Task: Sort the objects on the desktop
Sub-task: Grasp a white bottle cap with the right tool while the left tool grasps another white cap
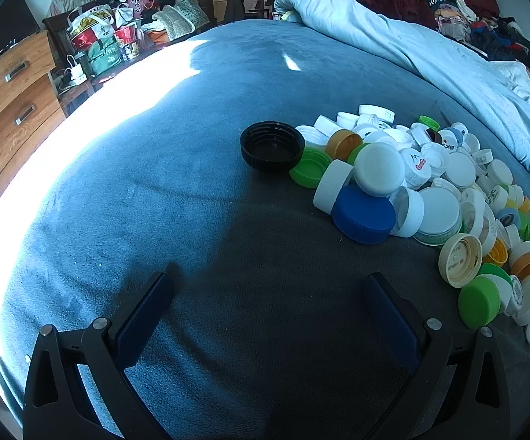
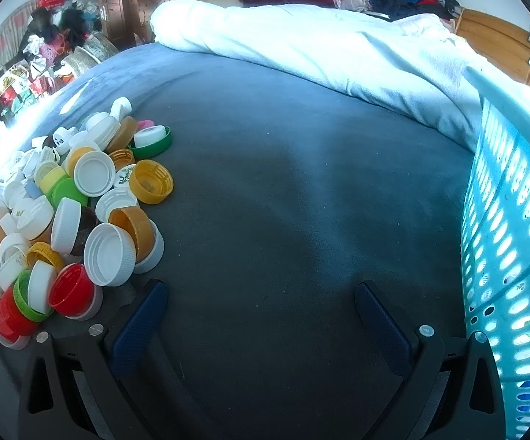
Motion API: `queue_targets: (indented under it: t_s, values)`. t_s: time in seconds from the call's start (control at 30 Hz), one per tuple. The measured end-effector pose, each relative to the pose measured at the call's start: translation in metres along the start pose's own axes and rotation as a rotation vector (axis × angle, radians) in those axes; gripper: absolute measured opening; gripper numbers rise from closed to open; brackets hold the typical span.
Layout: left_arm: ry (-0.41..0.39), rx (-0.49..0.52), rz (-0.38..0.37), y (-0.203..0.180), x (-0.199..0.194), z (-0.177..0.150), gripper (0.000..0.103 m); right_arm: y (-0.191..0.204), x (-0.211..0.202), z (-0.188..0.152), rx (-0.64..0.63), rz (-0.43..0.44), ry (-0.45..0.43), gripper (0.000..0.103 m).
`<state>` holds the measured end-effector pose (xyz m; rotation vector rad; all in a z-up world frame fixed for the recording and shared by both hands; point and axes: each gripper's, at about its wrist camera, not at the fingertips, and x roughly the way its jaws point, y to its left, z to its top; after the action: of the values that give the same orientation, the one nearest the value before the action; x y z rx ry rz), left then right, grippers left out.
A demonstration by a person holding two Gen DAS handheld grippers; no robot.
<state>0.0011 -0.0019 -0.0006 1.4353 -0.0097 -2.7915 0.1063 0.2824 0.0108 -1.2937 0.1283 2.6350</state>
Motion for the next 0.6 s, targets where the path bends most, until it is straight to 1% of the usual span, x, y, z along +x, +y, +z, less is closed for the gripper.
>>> queue_targets:
  t_s: [0.1, 0.13, 0.17, 0.2, 0.23, 0.27, 0.3, 0.33, 0.43, 0.47, 0.57, 0.6]
  values:
    - [0.002, 0.002, 0.005, 0.002, 0.000, -0.003, 0.102, 0.001, 0.001, 0.002, -0.004, -0.002, 0.010, 0.103]
    - [0.003, 0.003, 0.006, 0.002, 0.001, -0.004, 0.102, 0.002, 0.001, 0.006, -0.009, -0.009, 0.035, 0.103]
    - [0.002, 0.003, 0.004, 0.000, 0.000, -0.002, 0.102, 0.003, -0.002, 0.010, 0.012, -0.010, 0.072, 0.103]
    - [-0.001, 0.003, 0.000, -0.001, -0.002, -0.002, 0.102, 0.004, -0.006, 0.014, 0.041, 0.011, 0.074, 0.102]
    - [-0.012, 0.002, -0.002, 0.001, -0.005, -0.003, 0.102, 0.007, -0.012, 0.019, 0.064, 0.030, 0.040, 0.102]
    - [-0.031, -0.002, 0.005, 0.001, -0.010, -0.006, 0.102, 0.013, -0.019, 0.025, 0.061, 0.018, -0.014, 0.102]
    - [-0.048, -0.006, 0.014, 0.003, -0.015, -0.010, 0.102, 0.019, -0.022, 0.030, 0.050, -0.003, -0.048, 0.103]
    - [-0.054, -0.014, 0.016, 0.004, -0.017, -0.011, 0.102, 0.028, -0.020, 0.035, 0.021, -0.022, -0.058, 0.103]
    - [-0.055, -0.064, 0.008, 0.013, -0.018, -0.013, 0.102, 0.061, 0.000, 0.039, -0.110, -0.026, 0.002, 0.103]
    - [-0.054, -0.076, 0.007, 0.014, -0.018, -0.013, 0.102, 0.074, 0.000, 0.038, -0.146, -0.021, -0.009, 0.101]
    - [-0.061, -0.096, 0.009, 0.017, -0.020, -0.015, 0.102, 0.108, -0.014, 0.037, -0.246, -0.022, -0.092, 0.101]
    - [-0.062, -0.100, 0.008, 0.017, -0.019, -0.015, 0.102, 0.118, -0.017, 0.036, -0.268, -0.015, -0.103, 0.101]
